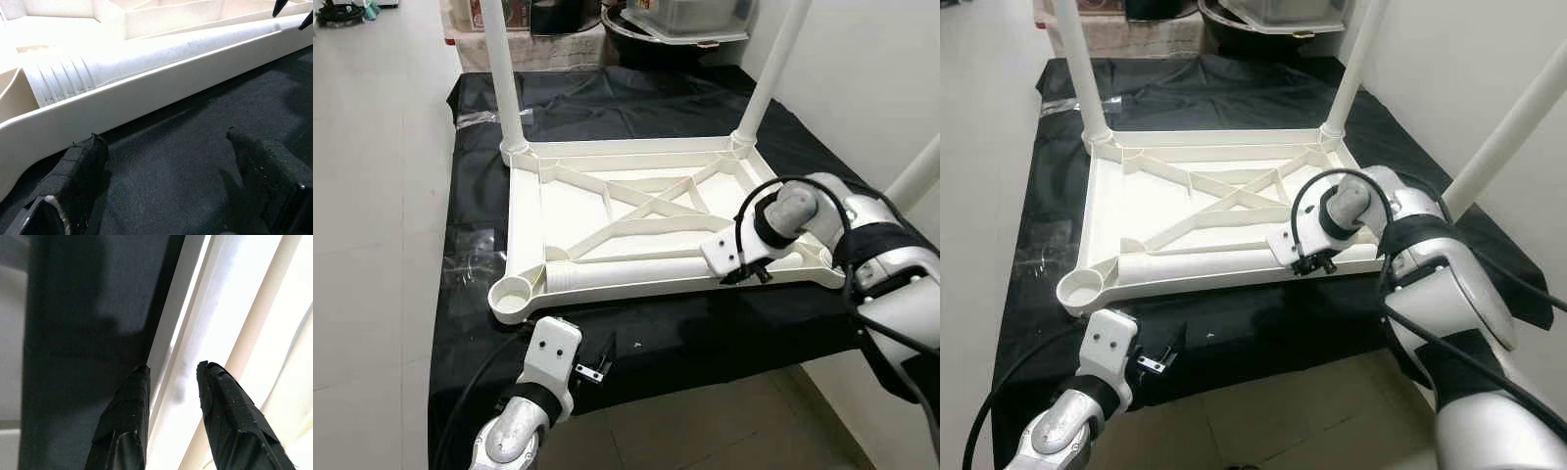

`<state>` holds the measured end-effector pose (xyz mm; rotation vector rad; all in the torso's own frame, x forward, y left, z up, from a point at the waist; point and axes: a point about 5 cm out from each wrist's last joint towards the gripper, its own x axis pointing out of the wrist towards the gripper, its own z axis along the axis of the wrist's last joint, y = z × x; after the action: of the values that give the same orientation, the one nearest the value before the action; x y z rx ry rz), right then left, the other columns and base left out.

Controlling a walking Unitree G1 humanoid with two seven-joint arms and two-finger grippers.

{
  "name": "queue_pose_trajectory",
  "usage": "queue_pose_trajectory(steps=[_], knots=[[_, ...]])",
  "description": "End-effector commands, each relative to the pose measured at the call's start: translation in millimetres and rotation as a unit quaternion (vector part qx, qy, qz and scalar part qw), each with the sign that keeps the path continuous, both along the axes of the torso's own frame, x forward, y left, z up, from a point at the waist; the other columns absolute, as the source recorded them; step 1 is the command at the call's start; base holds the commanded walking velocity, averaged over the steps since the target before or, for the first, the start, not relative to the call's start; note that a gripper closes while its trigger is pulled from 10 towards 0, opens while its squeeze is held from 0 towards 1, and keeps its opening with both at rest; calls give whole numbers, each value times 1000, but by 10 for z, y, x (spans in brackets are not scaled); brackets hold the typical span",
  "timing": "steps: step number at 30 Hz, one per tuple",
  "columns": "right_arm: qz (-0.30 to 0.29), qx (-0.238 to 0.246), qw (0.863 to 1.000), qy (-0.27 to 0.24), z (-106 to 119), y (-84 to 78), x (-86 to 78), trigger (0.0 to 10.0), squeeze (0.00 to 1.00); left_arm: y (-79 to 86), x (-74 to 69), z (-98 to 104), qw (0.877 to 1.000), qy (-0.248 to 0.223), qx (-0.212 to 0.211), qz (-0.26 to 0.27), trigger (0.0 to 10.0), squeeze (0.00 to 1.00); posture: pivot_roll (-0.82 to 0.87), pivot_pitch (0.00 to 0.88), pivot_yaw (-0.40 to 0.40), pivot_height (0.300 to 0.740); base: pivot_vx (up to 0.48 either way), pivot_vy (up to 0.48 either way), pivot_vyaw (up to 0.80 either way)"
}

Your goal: Building children table

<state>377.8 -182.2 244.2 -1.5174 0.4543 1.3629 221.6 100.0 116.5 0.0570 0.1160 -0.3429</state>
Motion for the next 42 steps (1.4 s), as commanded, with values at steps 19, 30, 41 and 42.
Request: queue_pose_trajectory(steps=[19, 30, 41, 42], knots=[[-211, 616, 758, 44, 171, 89, 190, 10000, 0, 73, 269, 532, 996, -68, -45, -44, 10000, 0, 78, 93, -112, 740, 0, 0, 0], [-359, 728, 581, -50, -104, 52, 225, 10000, 0, 332, 587, 744, 996, -9, -55, -72, 10000, 0, 75, 91, -90, 740, 0, 0, 0], [-398, 764, 500, -90, -413, 193, -102, 10000, 0, 757, 689, 668, 974, 156, -99, -131, 10000, 0, 84, 94, -72, 740, 0, 0, 0], [-398, 764, 500, -90, -413, 193, -102, 10000, 0, 757, 689, 668, 974, 156, -99, -131, 10000, 0, 84, 94, -72, 740, 0, 0, 0]])
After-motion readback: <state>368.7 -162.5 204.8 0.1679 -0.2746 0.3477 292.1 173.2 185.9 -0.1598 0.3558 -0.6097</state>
